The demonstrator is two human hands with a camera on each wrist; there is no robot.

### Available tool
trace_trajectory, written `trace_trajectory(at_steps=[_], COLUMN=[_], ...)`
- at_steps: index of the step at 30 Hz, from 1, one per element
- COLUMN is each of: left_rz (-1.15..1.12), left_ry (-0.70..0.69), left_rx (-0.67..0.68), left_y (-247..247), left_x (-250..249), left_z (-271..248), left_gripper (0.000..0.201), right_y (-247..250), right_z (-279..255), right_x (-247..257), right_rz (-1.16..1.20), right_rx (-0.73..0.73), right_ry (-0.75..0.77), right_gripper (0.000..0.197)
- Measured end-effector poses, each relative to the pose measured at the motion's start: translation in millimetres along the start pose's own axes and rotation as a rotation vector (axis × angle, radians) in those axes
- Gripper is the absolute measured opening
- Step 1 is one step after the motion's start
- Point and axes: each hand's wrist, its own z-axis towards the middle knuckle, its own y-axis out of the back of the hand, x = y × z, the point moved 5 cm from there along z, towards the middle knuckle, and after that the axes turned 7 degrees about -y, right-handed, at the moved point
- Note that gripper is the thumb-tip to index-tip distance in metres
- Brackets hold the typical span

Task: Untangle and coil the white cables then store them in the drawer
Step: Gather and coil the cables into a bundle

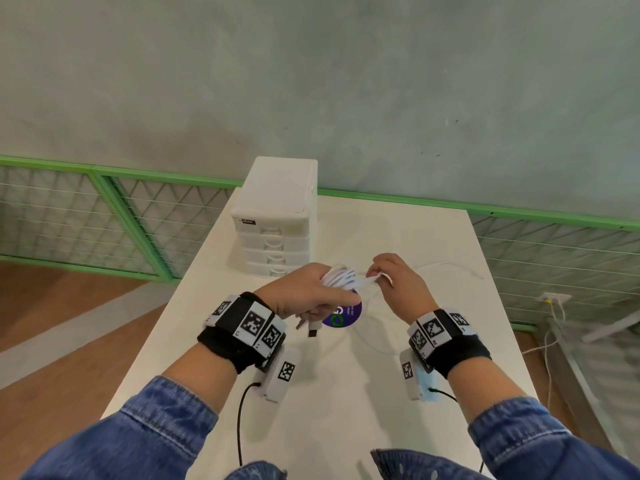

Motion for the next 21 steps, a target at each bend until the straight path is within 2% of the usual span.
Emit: trace_trajectory(at_steps=[2, 4, 6, 9, 13, 16, 19, 21], left_rz=[-0.135, -0.235, -0.327, -0.424, -0.346, -0.368, -0.382, -0.338], left_ry=[-0.087, -0.170, -0.227, -0.263, -0.186, -0.104, -0.046, -0.025], left_rx=[-0.016, -0.067, -0.143, -0.296, -0.557, -0.700, -0.671, -0.611], left_y=[2, 8, 14, 24, 44, 63, 66, 59], left_x=[-14, -26, -34, -36, -23, -10, -1, 0], left_z=[-3, -4, -2, 2, 0, -10, -13, -11], left_gripper=[0.021, 0.026, 0.037, 0.037, 0.033, 0.031, 0.032, 0.032], right_y=[-7, -16, -25, -35, -28, -9, 4, 7], right_z=[0, -3, -9, -15, -14, -9, -3, -1], right_x=[-9, -12, -9, -2, 7, 0, -9, -2], right_rz=[0.004, 0.026, 0.068, 0.088, 0.054, -0.006, -0.091, -0.063], right_rx=[0.068, 0.132, 0.179, 0.228, 0.154, 0.021, -0.025, -0.023], right_ry=[-0.068, -0.092, -0.120, -0.117, -0.047, -0.114, -0.232, -0.244], right_gripper=[0.016, 0.015, 0.013, 0.009, 0.024, 0.027, 0.033, 0.047])
